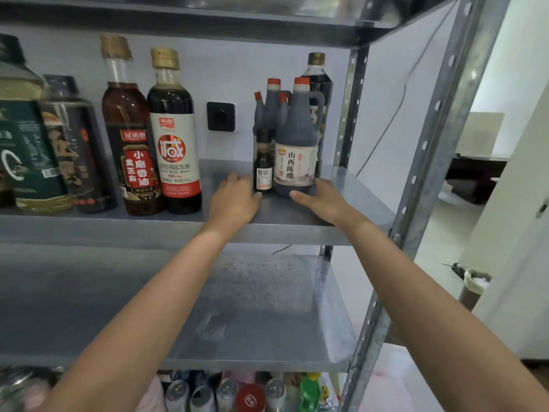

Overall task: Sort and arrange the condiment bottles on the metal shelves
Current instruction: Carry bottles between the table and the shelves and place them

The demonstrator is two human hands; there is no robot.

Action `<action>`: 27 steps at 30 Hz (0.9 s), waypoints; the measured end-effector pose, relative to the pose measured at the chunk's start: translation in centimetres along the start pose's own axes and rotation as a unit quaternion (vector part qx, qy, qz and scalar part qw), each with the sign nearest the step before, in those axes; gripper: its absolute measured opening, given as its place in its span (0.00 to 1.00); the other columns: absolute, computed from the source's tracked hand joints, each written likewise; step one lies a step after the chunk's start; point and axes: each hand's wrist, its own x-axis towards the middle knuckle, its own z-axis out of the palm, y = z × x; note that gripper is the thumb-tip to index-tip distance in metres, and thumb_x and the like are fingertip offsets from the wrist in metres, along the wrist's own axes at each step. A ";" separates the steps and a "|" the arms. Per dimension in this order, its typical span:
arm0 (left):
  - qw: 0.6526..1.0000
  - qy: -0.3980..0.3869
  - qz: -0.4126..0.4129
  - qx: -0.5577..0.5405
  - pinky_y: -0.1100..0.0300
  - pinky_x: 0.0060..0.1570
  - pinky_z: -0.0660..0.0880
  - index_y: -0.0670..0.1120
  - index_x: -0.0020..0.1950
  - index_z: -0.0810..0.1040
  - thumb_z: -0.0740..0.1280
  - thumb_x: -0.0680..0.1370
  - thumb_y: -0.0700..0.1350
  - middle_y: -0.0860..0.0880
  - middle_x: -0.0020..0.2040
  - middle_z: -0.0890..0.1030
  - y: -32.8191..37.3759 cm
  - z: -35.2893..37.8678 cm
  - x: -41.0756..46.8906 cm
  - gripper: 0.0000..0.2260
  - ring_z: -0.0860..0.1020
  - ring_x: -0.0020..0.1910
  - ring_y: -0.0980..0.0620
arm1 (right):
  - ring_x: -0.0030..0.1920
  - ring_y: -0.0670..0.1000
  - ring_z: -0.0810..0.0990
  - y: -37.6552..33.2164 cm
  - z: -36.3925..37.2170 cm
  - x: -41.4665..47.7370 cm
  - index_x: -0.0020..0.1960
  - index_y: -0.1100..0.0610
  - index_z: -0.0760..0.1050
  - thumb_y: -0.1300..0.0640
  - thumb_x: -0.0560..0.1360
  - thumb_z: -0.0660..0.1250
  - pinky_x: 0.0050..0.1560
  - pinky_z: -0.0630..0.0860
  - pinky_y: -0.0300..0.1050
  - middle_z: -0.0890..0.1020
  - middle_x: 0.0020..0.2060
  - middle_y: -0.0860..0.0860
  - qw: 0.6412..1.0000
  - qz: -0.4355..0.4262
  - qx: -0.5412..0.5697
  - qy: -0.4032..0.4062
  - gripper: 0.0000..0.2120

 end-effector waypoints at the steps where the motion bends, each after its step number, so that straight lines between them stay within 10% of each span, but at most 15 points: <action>1: 1.000 0.013 0.010 0.007 0.52 0.51 0.70 0.44 0.59 0.76 0.59 0.80 0.51 0.42 0.60 0.75 0.1 -0.1 -1.5 0.14 0.73 0.60 0.41 | 0.67 0.54 0.69 0.1 0.2 -0.9 0.70 0.55 0.66 0.42 0.77 0.61 0.63 0.66 0.47 0.69 0.68 0.54 0.994 0.002 -0.111 -0.012 0.26; 5: 0.992 0.091 0.082 0.033 0.52 0.59 0.62 0.45 0.59 0.78 0.53 0.82 0.51 0.45 0.59 0.79 -0.5 1.4 -7.4 0.18 0.74 0.59 0.43 | 0.67 0.52 0.68 1.3 2.0 -5.3 0.67 0.52 0.69 0.41 0.80 0.44 0.64 0.60 0.48 0.71 0.67 0.49 0.940 -0.030 -0.326 0.094 0.25; 11: 0.972 0.162 0.166 0.037 0.41 0.69 0.60 0.42 0.72 0.67 0.60 0.77 0.50 0.38 0.73 0.64 -1.8 5.1 -15.0 0.24 0.63 0.71 0.37 | 0.76 0.54 0.51 6.5 5.5 -14.1 0.74 0.53 0.61 0.41 0.75 0.55 0.73 0.53 0.56 0.58 0.75 0.54 0.938 -0.087 -0.286 0.178 0.30; 19: 0.946 -0.084 0.311 0.030 0.39 0.57 0.73 0.41 0.62 0.78 0.74 0.70 0.44 0.36 0.60 0.77 -4.9 13.8 -22.8 0.21 0.78 0.51 0.36 | 0.74 0.55 0.58 10.0 15.2 -29.6 0.71 0.53 0.65 0.36 0.72 0.51 0.70 0.58 0.48 0.63 0.72 0.53 0.934 0.255 -0.182 0.170 0.33; 27: 0.790 -0.281 0.544 0.028 0.43 0.51 0.73 0.43 0.59 0.78 0.75 0.65 0.43 0.41 0.50 0.80 -9.7 16.9 -30.2 0.23 0.78 0.46 0.39 | 0.74 0.53 0.57 4.5 27.0 -42.5 0.72 0.52 0.63 0.45 0.77 0.63 0.71 0.57 0.46 0.63 0.73 0.51 0.813 0.524 -0.144 0.210 0.27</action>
